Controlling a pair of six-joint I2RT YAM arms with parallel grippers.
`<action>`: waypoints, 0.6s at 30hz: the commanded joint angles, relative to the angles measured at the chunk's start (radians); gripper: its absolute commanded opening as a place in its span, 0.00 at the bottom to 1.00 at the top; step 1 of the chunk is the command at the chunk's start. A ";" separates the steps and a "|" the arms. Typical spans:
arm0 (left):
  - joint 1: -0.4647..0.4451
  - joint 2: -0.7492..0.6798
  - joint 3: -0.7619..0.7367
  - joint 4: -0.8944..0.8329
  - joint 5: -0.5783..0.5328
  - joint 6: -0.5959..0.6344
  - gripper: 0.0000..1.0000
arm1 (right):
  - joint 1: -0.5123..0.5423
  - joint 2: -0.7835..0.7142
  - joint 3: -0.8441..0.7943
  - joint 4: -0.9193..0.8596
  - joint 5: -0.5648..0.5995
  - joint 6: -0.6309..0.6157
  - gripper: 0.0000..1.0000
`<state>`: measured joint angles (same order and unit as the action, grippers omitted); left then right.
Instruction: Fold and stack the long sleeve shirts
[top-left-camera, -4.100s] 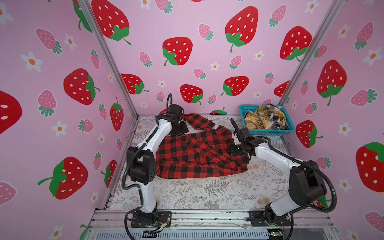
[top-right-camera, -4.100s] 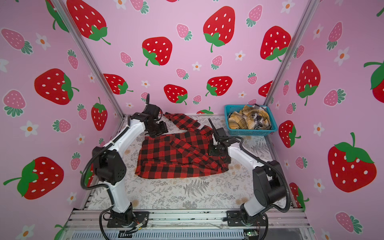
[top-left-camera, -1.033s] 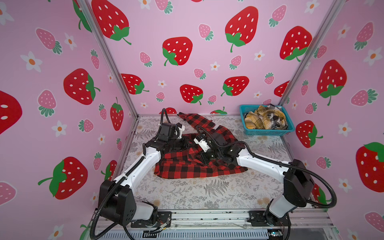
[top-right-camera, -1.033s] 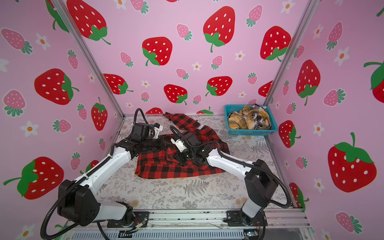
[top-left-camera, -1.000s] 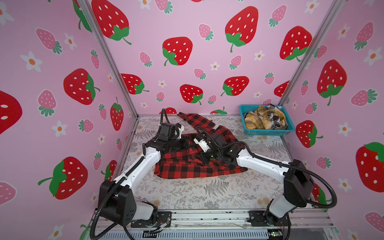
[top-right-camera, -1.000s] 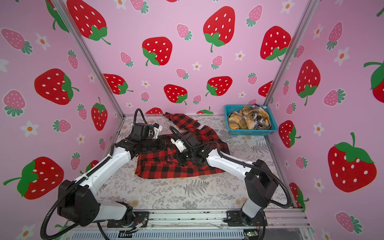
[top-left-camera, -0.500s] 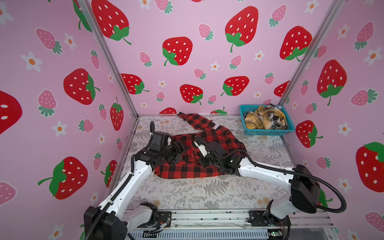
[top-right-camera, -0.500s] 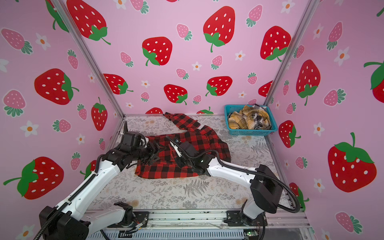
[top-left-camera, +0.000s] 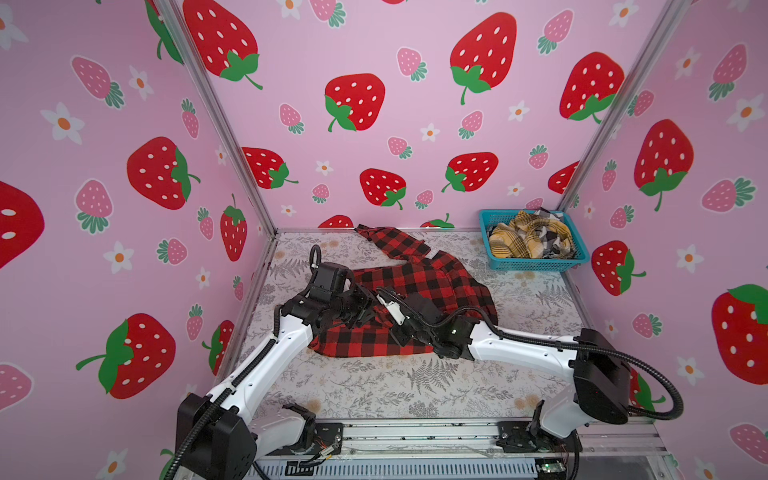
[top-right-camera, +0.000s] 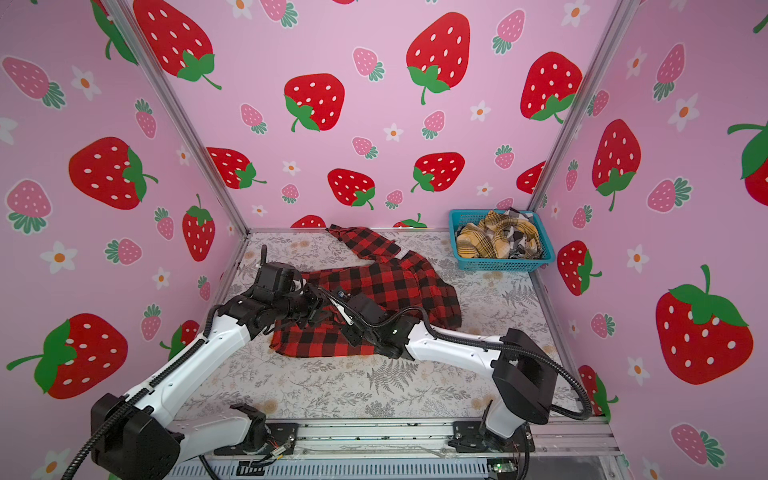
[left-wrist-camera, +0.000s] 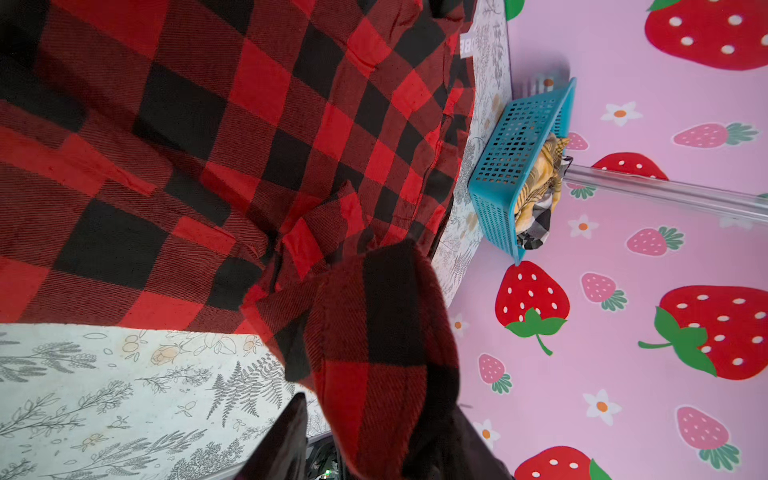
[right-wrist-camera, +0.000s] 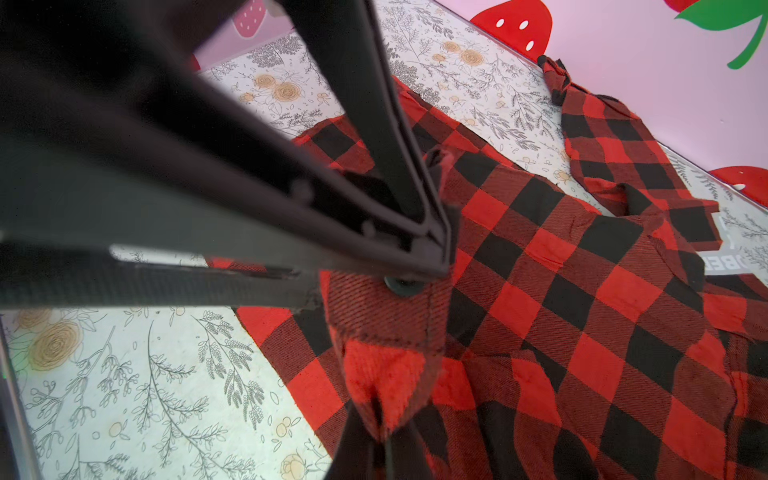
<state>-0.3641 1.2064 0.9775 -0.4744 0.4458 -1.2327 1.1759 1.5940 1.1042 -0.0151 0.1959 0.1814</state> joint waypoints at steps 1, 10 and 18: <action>-0.005 0.019 -0.003 0.008 -0.002 -0.008 0.41 | 0.011 -0.002 -0.008 0.017 0.007 -0.014 0.00; -0.001 0.054 0.098 -0.031 -0.020 0.100 0.00 | -0.012 -0.056 0.017 -0.145 0.314 0.161 0.65; 0.004 -0.118 0.122 -0.055 -0.067 0.314 0.00 | -0.391 -0.366 -0.078 -0.420 -0.020 0.584 0.94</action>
<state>-0.3641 1.1465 1.0676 -0.4980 0.4053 -1.0157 0.8833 1.3300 1.0851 -0.3134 0.3180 0.5533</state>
